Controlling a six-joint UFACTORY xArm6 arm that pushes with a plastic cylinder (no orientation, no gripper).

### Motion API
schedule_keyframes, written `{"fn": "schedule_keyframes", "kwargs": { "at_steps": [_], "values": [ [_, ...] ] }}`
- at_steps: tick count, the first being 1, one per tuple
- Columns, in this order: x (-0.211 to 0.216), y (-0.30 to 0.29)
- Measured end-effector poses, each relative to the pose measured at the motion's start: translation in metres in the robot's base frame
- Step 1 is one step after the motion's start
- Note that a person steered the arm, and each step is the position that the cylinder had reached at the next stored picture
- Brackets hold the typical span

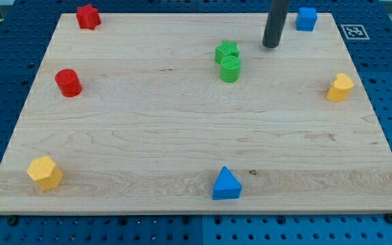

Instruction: Move the yellow heart to the top of the blue triangle

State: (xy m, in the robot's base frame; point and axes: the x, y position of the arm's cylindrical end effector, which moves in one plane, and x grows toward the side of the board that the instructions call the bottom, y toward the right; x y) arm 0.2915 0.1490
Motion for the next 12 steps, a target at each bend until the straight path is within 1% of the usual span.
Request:
{"fn": "schedule_keyframes", "kwargs": {
  "at_steps": [2, 3, 5, 7, 8, 10, 11, 12],
  "values": [
    [0.002, 0.004],
    [0.011, 0.024],
    [0.011, 0.030],
    [0.021, 0.077],
    [0.036, 0.107],
    [0.047, 0.127],
    [0.060, 0.142],
    [0.060, 0.144]
  ]
}}
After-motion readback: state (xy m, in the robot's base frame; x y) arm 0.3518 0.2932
